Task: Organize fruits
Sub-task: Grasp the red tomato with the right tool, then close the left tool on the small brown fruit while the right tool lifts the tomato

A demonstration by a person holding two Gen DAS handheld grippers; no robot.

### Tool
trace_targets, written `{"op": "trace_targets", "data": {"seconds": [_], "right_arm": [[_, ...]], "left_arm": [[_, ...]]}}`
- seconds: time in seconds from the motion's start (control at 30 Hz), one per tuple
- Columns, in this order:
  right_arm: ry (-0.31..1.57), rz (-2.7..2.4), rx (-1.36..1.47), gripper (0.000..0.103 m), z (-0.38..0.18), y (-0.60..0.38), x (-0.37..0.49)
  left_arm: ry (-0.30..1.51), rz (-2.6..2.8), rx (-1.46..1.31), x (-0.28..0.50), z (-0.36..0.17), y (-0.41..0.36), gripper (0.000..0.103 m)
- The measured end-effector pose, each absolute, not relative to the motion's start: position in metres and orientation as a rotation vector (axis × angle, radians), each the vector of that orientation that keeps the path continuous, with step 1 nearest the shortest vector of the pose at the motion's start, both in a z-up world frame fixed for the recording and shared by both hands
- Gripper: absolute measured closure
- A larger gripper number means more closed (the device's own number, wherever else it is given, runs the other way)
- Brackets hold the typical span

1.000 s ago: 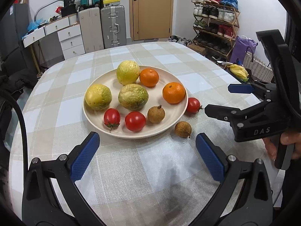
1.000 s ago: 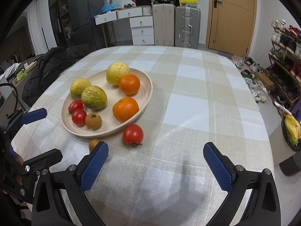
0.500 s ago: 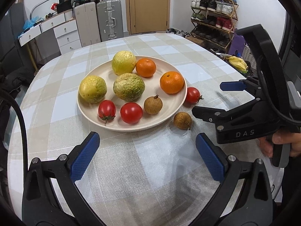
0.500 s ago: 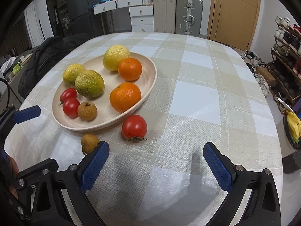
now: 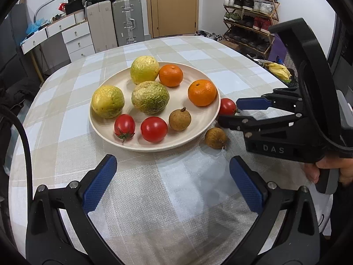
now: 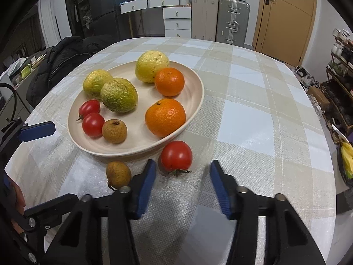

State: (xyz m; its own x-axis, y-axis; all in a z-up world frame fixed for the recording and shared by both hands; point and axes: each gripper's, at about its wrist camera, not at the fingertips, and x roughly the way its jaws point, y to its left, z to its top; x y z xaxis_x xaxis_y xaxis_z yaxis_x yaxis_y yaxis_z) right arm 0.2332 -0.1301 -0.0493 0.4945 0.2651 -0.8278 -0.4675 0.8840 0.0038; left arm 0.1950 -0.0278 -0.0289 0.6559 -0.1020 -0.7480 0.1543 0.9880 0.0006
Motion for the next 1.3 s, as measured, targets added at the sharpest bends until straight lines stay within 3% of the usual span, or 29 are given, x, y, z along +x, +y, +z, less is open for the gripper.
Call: {"op": "trace_targets", "data": {"seconds": [0.13, 0.17, 0.93, 1.3], "right_arm": [[0.952, 0.462, -0.224, 0.069, -0.049, -0.131, 0.232], [0.951, 0.468, -0.224, 0.076, -0.048, -0.131, 0.232], [0.865, 0.497, -0.147, 0.076, -0.003, -0.155, 0.213], [0.823, 0.503, -0.098, 0.076, 0.016, -0.171, 0.210]], "left_arm": [[0.849, -0.149, 0.065, 0.195, -0.030, -0.029, 0.001], [0.851, -0.149, 0.065, 0.195, -0.031, -0.030, 0.001], [0.894, -0.198, 0.032, 0.196, -0.041, -0.049, 0.002], [0.917, -0.206, 0.094, 0.211, -0.048, -0.083, 0.037]]}}
